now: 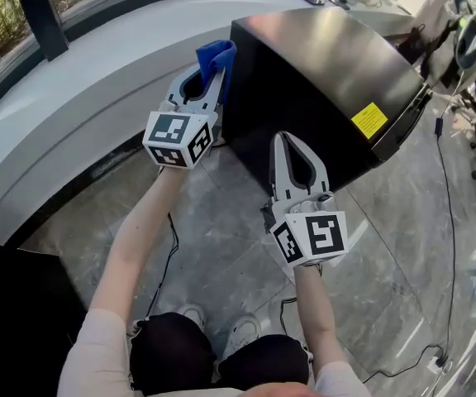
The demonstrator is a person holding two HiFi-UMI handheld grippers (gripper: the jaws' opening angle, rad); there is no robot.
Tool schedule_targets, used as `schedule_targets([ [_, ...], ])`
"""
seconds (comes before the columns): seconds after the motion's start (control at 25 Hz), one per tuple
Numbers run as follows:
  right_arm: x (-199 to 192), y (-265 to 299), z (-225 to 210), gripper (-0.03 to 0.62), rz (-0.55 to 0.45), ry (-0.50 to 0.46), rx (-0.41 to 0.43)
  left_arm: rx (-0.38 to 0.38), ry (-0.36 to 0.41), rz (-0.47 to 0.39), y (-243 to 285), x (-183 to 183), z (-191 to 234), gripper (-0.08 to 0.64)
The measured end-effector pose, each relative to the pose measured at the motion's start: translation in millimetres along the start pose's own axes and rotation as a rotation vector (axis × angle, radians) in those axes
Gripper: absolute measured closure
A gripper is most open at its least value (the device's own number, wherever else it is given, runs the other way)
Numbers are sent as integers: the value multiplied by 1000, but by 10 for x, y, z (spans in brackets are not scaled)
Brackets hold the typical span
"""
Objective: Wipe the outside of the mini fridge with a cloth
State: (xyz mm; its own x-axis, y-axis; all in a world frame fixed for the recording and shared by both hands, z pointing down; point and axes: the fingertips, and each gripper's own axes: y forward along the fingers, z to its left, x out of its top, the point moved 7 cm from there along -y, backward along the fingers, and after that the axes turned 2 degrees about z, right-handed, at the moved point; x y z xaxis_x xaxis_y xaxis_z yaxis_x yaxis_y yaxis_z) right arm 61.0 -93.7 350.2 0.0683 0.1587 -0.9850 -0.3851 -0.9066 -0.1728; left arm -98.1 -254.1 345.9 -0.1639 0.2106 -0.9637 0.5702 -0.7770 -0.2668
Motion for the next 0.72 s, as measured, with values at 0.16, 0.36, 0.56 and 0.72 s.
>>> schedule_targets([
  [0.16, -31, -96, 63, 580, -11, 20, 4, 64, -41, -14, 277, 20, 172, 500],
  [0.36, -144, -95, 68, 580, 13, -29, 2, 42, -2, -22, 442, 3, 199, 500],
  [0.56, -240, -111, -28, 580, 30, -1, -22, -23, 51, 0, 538, 2, 50, 500],
  [0.72, -263, -131, -52, 580, 34, 4, -22, -55, 55, -3, 544, -26, -96, 500],
])
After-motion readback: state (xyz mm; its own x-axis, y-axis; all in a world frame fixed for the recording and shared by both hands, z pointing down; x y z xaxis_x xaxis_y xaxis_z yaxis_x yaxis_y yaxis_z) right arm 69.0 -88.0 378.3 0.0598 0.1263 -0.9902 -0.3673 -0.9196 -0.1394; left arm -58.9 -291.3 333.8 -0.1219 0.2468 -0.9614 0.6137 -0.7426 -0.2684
